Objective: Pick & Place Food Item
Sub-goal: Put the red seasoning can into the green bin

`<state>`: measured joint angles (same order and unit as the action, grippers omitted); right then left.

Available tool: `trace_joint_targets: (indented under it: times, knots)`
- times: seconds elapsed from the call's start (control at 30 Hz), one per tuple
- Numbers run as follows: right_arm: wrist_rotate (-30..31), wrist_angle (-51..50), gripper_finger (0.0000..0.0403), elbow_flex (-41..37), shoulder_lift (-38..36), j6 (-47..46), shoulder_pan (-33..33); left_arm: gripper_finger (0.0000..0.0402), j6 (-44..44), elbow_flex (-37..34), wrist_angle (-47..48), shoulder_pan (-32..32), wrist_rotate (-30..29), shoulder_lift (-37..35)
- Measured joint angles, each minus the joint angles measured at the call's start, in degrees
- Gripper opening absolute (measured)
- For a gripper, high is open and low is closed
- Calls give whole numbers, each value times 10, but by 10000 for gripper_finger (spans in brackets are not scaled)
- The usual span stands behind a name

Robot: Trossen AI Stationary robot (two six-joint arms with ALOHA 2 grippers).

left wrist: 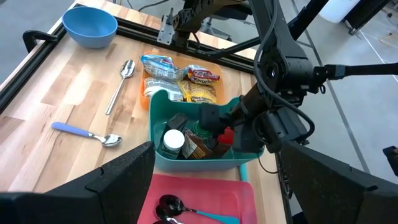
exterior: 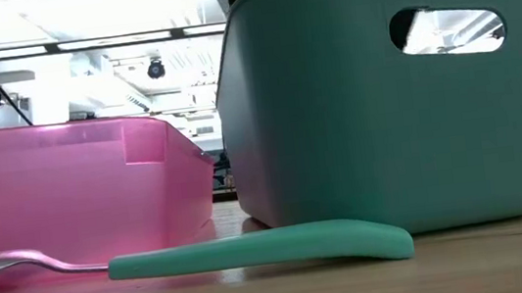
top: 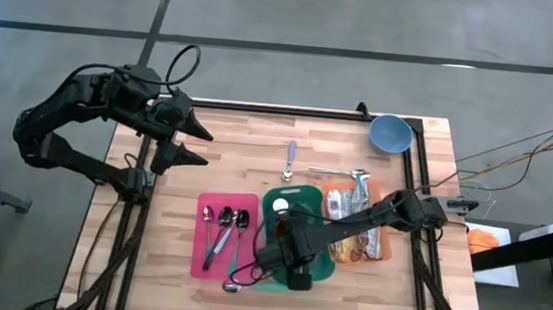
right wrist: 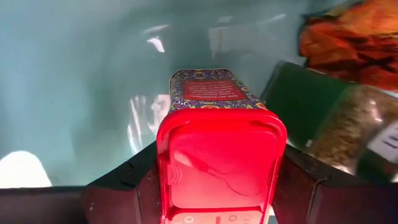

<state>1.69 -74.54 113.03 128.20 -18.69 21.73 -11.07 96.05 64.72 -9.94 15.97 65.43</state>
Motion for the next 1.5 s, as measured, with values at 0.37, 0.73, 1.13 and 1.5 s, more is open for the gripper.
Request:
trace_joint_targets:
  times: [0.37, 0.73, 1.13, 1.5]
  knots:
    - [-2, 21, 208, -33, -2, 29, 0, 347, 2, -1, 10, 0, 0, 0]
    - [-3, 27, 278, -36, -2, 28, 1, 347, 6, -1, 11, 0, 0, 0]
    - [-4, 28, 366, -36, -2, 18, 1, 347, 8, -11, 19, 0, 0, 0]
    - [-1, 15, 368, 5, -3, 6, 1, 347, 8, -28, 23, 0, 0, 0]
